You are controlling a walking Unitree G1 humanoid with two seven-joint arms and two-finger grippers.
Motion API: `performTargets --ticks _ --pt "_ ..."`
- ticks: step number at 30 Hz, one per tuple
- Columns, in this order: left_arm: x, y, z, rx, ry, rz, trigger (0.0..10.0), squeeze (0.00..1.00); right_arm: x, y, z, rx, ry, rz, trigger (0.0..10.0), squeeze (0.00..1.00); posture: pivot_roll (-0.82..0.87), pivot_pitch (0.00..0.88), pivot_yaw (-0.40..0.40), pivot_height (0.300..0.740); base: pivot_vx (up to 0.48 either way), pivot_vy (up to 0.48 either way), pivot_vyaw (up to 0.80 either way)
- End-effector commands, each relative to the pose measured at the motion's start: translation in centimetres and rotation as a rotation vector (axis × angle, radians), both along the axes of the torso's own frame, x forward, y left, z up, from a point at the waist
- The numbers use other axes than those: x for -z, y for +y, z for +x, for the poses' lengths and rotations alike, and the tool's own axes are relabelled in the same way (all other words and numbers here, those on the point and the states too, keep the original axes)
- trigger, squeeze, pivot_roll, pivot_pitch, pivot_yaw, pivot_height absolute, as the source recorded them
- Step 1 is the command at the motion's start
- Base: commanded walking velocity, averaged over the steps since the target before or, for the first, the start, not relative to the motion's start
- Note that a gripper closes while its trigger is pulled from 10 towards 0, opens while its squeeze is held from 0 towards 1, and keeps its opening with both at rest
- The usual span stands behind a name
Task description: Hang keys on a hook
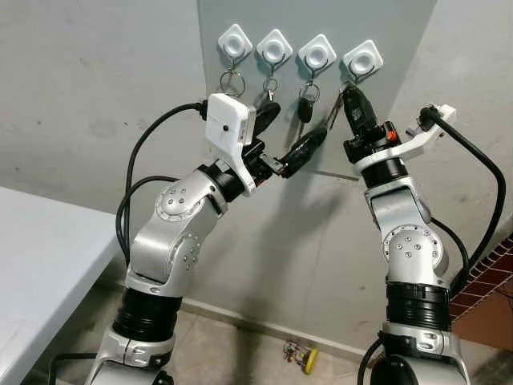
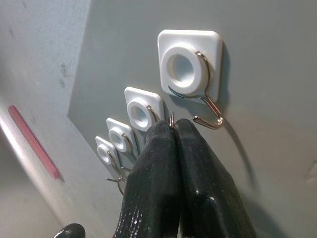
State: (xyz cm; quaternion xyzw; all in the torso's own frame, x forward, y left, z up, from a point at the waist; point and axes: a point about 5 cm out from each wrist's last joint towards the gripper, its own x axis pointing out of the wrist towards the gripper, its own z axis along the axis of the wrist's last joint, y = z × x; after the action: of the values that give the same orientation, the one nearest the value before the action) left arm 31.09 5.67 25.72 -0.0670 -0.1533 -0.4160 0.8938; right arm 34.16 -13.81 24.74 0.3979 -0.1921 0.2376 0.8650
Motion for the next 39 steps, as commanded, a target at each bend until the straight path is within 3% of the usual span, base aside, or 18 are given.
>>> performTargets --ticks 1,16,29,39 --pt "-0.6 0.04 -0.18 -0.001 -0.019 -0.003 10.0 0.0 -0.31 -0.09 -0.25 0.0 -0.005 0.018 10.0 0.0 0.01 0.0 -0.022 0.728 0.0 0.0 0.0" --pt "-0.59 0.05 -0.21 -0.008 -0.018 -0.005 10.0 0.0 -0.15 -0.18 -0.53 0.005 -0.02 0.028 10.0 0.0 0.01 0.0 -0.025 0.728 0.0 0.0 0.0" --pt "-0.54 0.01 -0.25 -0.008 -0.018 -0.001 10.0 0.0 -0.41 -0.9 -0.3 0.029 -0.019 0.109 10.0 0.0 0.01 0.0 -0.026 0.728 0.0 0.0 0.0" --pt "-0.6 0.07 -0.24 -0.015 -0.02 -0.003 10.0 0.0 0.06 -1.07 0.39 0.016 0.074 0.181 10.0 0.0 0.02 0.0 -0.029 0.728 0.0 0.0 0.0"
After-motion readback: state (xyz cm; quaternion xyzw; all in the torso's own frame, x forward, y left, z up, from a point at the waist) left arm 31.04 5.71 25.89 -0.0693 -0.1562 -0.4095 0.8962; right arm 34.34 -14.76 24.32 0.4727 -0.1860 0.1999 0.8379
